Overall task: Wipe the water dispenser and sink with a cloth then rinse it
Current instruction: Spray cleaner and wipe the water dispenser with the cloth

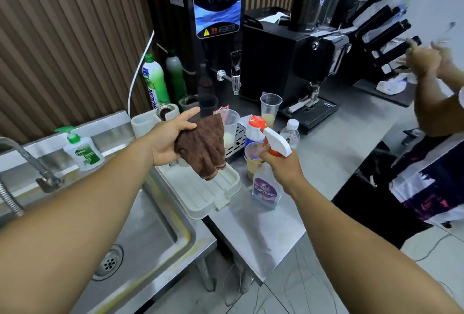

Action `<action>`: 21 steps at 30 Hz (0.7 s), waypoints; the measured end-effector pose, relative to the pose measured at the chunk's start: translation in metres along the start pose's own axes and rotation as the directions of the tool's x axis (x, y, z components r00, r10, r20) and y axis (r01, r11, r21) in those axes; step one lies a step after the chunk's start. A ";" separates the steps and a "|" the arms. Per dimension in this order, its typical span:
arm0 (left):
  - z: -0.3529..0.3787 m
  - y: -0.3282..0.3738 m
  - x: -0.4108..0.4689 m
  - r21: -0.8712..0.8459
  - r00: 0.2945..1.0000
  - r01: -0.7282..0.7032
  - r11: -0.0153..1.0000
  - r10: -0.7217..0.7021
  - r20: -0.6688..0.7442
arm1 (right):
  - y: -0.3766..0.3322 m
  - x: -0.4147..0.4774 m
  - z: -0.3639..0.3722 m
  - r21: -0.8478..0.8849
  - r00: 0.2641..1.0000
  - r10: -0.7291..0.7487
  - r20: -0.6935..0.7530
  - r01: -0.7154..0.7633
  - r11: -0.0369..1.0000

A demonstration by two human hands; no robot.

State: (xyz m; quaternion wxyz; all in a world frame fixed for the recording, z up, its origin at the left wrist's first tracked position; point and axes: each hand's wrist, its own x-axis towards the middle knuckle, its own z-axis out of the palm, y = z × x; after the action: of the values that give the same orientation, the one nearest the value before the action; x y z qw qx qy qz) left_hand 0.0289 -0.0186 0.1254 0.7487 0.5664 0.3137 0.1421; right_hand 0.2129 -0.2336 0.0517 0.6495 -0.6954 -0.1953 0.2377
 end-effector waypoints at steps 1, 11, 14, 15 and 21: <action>0.000 -0.001 -0.003 0.002 1.000 0.001 1.000 -0.001 -0.005 | 0.000 -0.001 -0.001 0.004 1.000 -0.005 0.004 0.005 1.000; -0.008 -0.001 -0.026 -0.009 1.000 0.017 1.000 -0.017 -0.022 | 0.016 -0.011 -0.007 -0.118 1.000 -0.016 0.020 0.018 0.993; -0.009 0.001 -0.033 0.000 1.000 0.027 1.000 -0.026 -0.016 | 0.018 -0.024 -0.011 -0.145 0.999 -0.026 -0.037 0.020 0.989; -0.011 0.002 -0.037 0.011 1.000 0.029 1.000 -0.029 -0.007 | 0.018 -0.031 -0.010 -0.163 0.995 -0.031 -0.097 0.015 0.987; -0.022 0.005 -0.065 0.077 0.997 0.047 0.996 -0.052 0.054 | 0.020 -0.097 0.023 -0.265 0.810 -0.150 -0.568 -0.008 0.964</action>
State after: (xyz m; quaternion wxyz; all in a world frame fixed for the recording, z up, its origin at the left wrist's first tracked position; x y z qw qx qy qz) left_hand -0.0334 -0.0374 0.1467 0.7384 0.5902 0.3118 0.0957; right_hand 0.1205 -0.2726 0.0385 0.5914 -0.8044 -0.0418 -0.0385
